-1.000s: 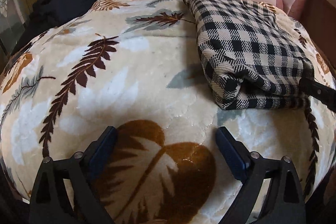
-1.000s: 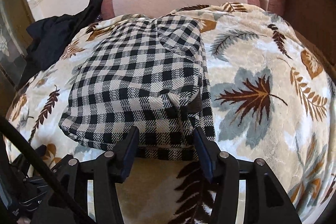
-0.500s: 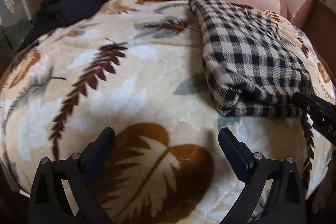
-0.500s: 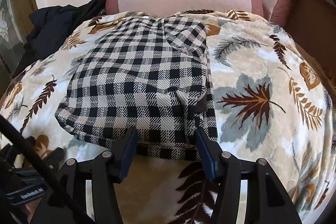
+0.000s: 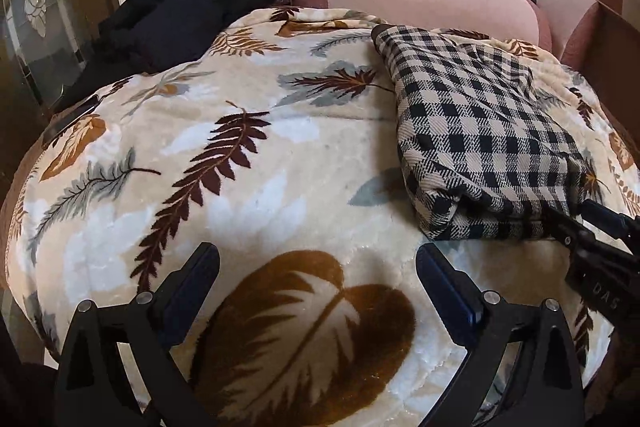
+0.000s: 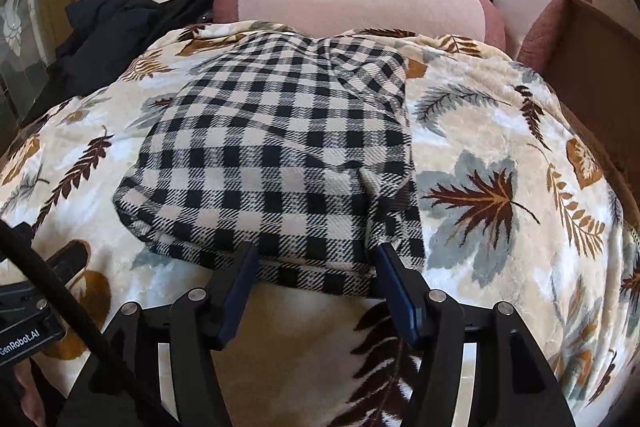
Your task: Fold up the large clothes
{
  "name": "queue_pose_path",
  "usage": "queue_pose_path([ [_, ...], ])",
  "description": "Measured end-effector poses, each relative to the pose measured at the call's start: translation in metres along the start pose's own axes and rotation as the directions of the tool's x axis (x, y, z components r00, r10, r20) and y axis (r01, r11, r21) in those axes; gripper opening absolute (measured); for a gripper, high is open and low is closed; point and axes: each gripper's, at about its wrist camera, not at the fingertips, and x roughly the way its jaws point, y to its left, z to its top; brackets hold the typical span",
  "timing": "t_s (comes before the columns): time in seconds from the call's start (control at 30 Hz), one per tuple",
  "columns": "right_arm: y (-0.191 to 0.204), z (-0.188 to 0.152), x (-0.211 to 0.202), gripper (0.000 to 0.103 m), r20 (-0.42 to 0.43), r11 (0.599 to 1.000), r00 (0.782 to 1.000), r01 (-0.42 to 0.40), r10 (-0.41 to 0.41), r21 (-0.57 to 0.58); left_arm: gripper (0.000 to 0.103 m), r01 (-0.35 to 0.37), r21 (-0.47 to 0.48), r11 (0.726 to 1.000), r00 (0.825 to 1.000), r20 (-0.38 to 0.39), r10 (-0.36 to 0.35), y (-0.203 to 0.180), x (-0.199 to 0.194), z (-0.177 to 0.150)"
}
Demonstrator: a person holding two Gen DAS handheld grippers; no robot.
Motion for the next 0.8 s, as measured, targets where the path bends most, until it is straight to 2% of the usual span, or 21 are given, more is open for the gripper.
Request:
queue_pose_path([
  [0.1,0.006,-0.001,0.001,0.066,-0.01,1.0,1.0,-0.02,0.019,-0.018,0.098,-0.005,0.005,1.0,1.0,-0.006,0.005,-0.002,0.001,-0.001],
  [0.4,0.018,-0.004,0.0,0.066,0.004,0.997,1.0,-0.004,0.004,-0.073,0.098,0.006,0.006,1.0,1.0,-0.024,-0.006,-0.004,0.005,-0.003],
  [0.8,0.015,-0.004,0.002,0.066,-0.002,0.998,1.0,-0.001,0.001,-0.066,0.098,-0.001,0.021,1.0,0.999,-0.037,0.002,-0.007,0.008,-0.005],
])
